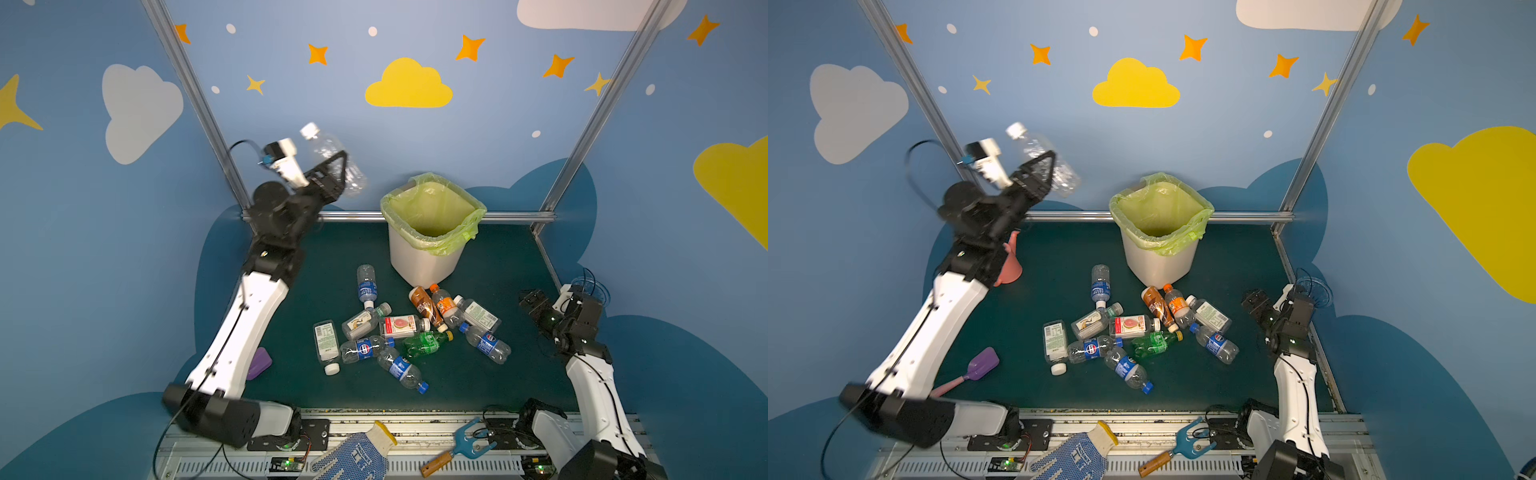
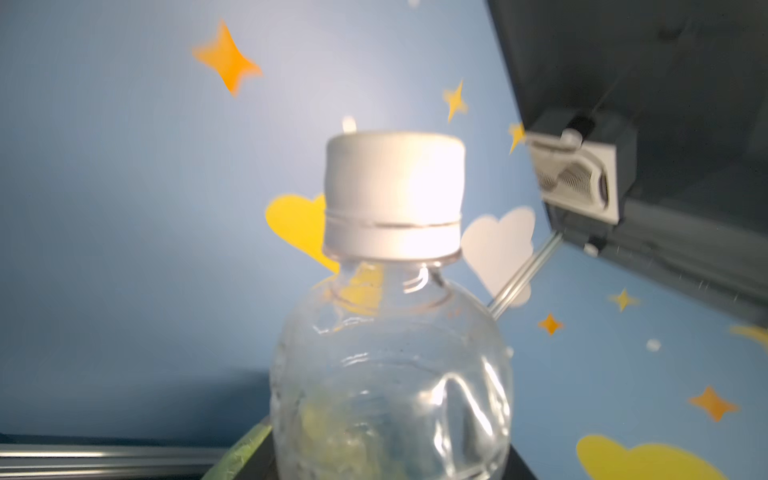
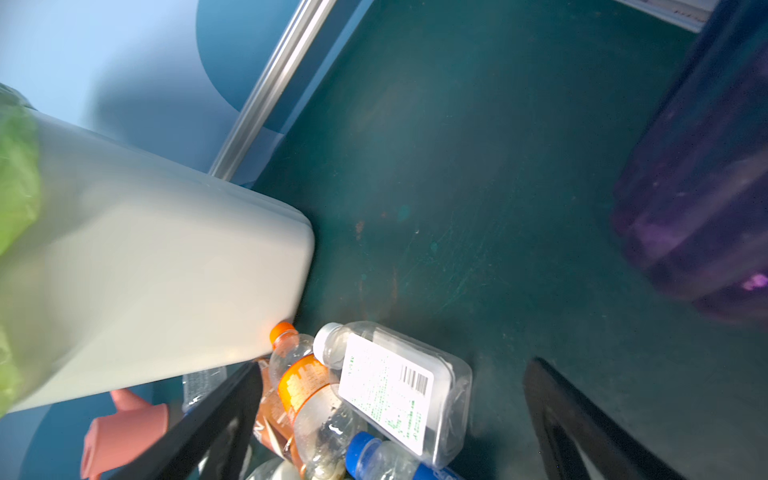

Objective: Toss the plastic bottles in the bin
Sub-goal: 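Lift the clear water bottle over the bin and release it with the left gripper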

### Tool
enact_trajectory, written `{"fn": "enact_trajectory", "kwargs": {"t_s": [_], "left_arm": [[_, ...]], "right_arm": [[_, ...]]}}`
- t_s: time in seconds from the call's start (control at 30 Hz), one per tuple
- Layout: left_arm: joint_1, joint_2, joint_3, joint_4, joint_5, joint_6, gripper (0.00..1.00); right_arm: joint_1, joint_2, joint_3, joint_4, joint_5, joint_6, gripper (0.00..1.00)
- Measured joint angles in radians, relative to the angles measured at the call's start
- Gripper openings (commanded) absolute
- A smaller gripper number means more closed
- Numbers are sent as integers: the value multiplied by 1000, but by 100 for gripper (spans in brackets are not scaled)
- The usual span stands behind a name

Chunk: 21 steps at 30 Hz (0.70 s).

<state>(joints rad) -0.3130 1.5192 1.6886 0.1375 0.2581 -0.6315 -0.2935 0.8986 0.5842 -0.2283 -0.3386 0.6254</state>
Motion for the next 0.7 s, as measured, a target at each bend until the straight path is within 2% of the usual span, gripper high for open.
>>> {"fn": "enact_trajectory", "kwargs": {"t_s": [0.07, 0.1, 0.17, 0.3, 0.47, 0.6, 0.7], "left_arm": [[-72, 170, 138, -76, 28, 33, 84], [-101, 230, 161, -101, 40, 45, 99], [-140, 275, 127, -134, 47, 64, 100], [-166, 235, 79, -199, -13, 156, 100], [-170, 29, 71, -166, -77, 257, 100], [-172, -142, -27, -72, -134, 300, 100], [-171, -195, -106, -55, -182, 322, 100]], "right_arm": [[0, -2, 1, -3, -8, 3, 98], [0, -4, 2, -9, -11, 2, 98], [0, -15, 3, -23, -14, -4, 98], [-4, -51, 4, -31, -14, -9, 98], [-6, -58, -4, -30, -14, 14, 98], [-6, -45, -19, -31, -21, 34, 98], [-6, -24, -23, -31, -34, 41, 98]]}}
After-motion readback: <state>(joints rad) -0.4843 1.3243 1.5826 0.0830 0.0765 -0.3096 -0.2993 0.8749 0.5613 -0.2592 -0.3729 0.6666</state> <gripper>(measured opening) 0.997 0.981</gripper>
